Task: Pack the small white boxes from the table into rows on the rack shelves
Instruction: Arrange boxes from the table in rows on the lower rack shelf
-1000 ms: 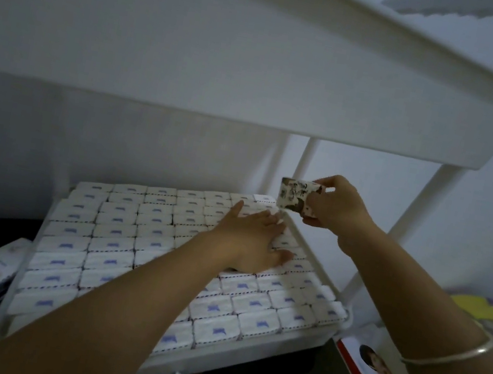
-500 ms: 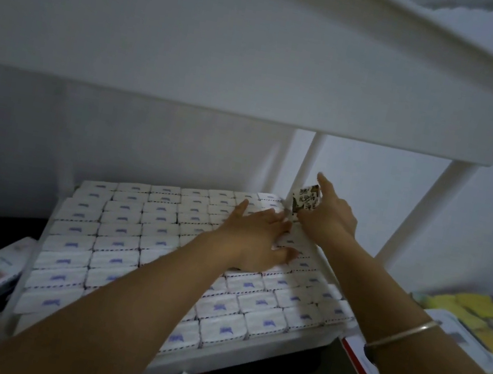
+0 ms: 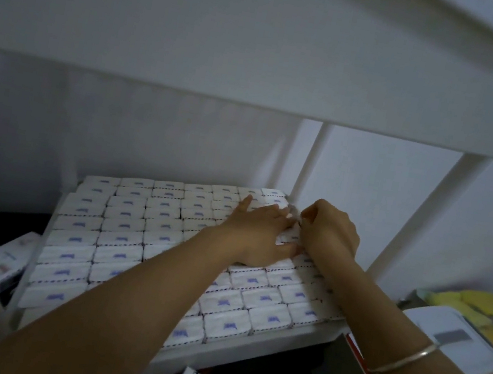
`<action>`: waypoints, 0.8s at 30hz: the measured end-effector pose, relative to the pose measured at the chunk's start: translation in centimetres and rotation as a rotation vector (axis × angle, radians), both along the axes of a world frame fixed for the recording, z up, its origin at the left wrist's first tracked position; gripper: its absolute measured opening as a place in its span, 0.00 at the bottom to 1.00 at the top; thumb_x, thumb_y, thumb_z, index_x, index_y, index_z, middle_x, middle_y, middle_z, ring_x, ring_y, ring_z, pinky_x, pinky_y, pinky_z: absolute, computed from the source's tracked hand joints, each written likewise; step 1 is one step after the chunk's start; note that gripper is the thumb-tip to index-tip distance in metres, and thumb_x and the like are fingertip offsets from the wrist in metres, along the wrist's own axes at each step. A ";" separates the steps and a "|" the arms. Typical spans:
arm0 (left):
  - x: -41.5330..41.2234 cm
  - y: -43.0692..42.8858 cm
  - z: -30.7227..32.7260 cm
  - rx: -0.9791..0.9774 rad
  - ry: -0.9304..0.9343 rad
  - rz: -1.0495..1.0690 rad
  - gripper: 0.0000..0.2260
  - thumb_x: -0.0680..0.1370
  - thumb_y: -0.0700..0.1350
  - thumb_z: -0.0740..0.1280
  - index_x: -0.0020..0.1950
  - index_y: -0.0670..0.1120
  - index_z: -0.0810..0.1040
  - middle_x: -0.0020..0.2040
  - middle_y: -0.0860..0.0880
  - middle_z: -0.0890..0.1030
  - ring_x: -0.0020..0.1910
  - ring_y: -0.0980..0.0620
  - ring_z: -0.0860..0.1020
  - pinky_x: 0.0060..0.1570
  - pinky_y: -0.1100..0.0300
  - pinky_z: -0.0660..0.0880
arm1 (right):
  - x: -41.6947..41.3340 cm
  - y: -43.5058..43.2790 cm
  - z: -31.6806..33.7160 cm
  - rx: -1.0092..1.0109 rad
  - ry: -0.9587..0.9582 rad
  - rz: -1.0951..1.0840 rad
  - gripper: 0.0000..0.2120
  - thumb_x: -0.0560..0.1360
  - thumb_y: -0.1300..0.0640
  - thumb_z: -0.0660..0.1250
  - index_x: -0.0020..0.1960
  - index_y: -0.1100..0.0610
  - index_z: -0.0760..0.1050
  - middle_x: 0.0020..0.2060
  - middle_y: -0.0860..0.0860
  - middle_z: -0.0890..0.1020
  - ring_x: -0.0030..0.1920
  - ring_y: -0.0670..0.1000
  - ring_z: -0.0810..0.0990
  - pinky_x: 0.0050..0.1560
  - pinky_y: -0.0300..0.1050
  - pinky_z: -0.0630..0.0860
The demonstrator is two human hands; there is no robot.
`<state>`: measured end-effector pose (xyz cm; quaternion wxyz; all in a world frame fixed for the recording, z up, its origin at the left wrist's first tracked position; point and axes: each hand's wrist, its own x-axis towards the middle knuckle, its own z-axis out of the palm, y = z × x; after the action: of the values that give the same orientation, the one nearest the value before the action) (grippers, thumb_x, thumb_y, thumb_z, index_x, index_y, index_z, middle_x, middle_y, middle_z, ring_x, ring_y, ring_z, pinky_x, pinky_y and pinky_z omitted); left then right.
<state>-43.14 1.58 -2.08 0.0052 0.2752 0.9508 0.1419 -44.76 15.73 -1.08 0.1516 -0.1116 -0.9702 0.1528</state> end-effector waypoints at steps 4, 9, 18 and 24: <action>-0.2 0.1 -0.2 -0.011 0.007 0.014 0.28 0.80 0.64 0.50 0.78 0.55 0.54 0.79 0.55 0.54 0.78 0.55 0.51 0.74 0.41 0.40 | 0.4 0.5 0.0 -0.042 -0.035 0.006 0.12 0.77 0.56 0.60 0.56 0.46 0.78 0.55 0.50 0.80 0.53 0.54 0.78 0.48 0.43 0.72; 0.1 0.1 0.4 0.018 0.045 -0.014 0.26 0.80 0.62 0.55 0.75 0.55 0.62 0.77 0.55 0.61 0.76 0.54 0.57 0.75 0.43 0.46 | 3.8 0.7 1.1 -0.111 0.058 0.225 0.29 0.72 0.69 0.62 0.70 0.53 0.67 0.62 0.50 0.77 0.62 0.53 0.74 0.56 0.46 0.72; 5.4 -1.8 1.8 0.236 0.287 0.086 0.11 0.78 0.50 0.65 0.59 0.51 0.79 0.61 0.52 0.79 0.58 0.51 0.76 0.58 0.58 0.70 | 15.9 1.0 0.8 -0.072 0.178 0.584 0.11 0.76 0.66 0.64 0.47 0.51 0.79 0.48 0.46 0.77 0.45 0.47 0.77 0.46 0.46 0.76; 14.8 -4.6 2.2 0.223 0.205 0.124 0.04 0.77 0.50 0.65 0.48 0.55 0.79 0.44 0.59 0.76 0.41 0.59 0.75 0.44 0.57 0.74 | 19.6 -0.8 -1.0 -0.065 -0.173 0.756 0.07 0.79 0.57 0.63 0.51 0.54 0.81 0.46 0.49 0.83 0.46 0.49 0.80 0.48 0.45 0.77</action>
<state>-28.33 -3.06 0.09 -0.1310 0.2278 0.9400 0.2178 -25.19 14.90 -2.05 -0.0014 0.2367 -0.9467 0.2185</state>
